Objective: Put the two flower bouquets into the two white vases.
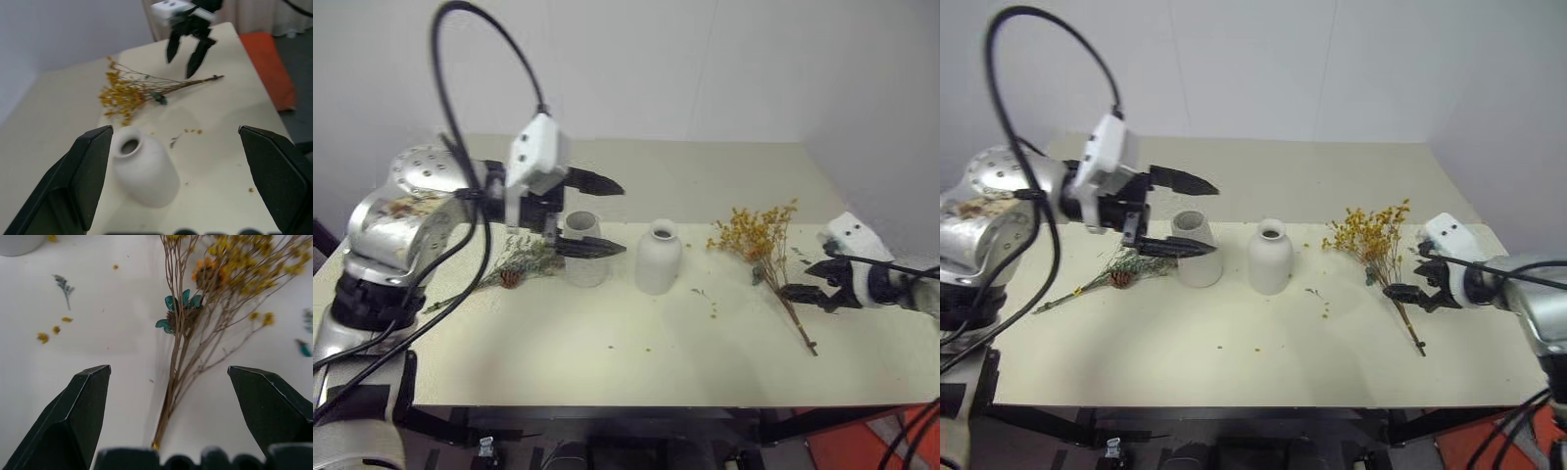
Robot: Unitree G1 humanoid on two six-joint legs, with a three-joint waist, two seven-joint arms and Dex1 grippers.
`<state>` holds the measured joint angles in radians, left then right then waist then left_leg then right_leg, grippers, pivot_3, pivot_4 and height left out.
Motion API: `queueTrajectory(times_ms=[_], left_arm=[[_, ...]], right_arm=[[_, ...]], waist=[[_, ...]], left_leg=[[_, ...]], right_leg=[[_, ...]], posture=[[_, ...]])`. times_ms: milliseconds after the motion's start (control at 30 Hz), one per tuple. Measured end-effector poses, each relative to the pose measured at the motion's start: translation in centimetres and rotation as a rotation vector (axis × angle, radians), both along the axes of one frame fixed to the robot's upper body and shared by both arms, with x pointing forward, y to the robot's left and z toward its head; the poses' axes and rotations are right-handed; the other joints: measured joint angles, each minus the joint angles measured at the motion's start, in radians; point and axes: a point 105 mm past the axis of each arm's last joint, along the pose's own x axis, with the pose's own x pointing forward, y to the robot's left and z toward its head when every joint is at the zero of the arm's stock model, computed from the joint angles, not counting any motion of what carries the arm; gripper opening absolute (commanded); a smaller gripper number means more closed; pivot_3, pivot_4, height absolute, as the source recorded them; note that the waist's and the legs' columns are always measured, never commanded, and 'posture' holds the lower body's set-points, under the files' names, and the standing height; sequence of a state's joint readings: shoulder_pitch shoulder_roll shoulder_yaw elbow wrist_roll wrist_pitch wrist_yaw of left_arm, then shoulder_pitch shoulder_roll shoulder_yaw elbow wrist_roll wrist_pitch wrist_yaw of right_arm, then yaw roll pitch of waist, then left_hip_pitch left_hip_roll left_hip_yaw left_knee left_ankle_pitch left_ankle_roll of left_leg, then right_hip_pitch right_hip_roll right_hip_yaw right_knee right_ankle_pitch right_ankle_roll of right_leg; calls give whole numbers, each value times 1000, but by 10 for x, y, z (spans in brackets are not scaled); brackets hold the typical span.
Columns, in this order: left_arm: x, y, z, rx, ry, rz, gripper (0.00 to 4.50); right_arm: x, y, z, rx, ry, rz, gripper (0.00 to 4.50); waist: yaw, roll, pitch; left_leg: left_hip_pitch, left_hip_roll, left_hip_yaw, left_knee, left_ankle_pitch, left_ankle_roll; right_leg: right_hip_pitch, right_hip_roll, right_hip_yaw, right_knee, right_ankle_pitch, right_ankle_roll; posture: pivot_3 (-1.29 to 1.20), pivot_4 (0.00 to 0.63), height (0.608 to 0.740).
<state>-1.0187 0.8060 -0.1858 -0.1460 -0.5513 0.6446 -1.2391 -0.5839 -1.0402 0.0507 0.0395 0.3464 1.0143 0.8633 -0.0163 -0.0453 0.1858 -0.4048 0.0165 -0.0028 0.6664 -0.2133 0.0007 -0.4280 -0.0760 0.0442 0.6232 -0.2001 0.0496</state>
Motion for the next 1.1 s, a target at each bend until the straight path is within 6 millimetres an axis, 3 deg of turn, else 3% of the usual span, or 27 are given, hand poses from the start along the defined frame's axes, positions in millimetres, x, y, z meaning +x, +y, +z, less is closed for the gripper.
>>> queueTrajectory(times_ms=[200, 333, 733, 833, 1100], left_arm=[[1, -26, -4, 70, 57, -9, 4475], [1, -40, -22, 135, 85, -15, 4475], [-2, -49, -26, 148, 95, -24, 4475], [-1, -48, -26, 151, 89, -16, 4500], [0, -48, -27, 152, 84, -5, 4500]], right_arm=[[13, -10, -11, -11, 77, -58, 4500], [20, -13, -21, -5, 114, -102, 4500], [27, -13, -43, 48, 208, -123, 4500], [29, -15, -42, 51, 209, -129, 3935], [30, -17, -42, 46, 227, -134, 1066]], waist=[[-1, 1, 1], [-5, 2, 1], [-13, 4, 2], [-17, 4, 2], [-25, 4, 2]], left_leg=[[-2, 0, 0, 0, -1, 1], [-2, 0, 0, 0, 0, 1], [-2, -1, 0, 1, 0, 1], [-2, -1, 0, 1, 0, 1], [-2, -1, 0, 1, 0, 1]], right_leg=[[-3, 0, 1, 1, 0, 0], [-3, 0, 2, 2, 0, 0], [-4, 0, 2, 3, 0, 0], [-4, 0, 2, 3, 0, 0], [-4, 0, 2, 3, 0, 0]], posture=[[0, 150, 740], [0, 150, 740], [0, 150, 740], [0, 150, 740], [0, 150, 740]])
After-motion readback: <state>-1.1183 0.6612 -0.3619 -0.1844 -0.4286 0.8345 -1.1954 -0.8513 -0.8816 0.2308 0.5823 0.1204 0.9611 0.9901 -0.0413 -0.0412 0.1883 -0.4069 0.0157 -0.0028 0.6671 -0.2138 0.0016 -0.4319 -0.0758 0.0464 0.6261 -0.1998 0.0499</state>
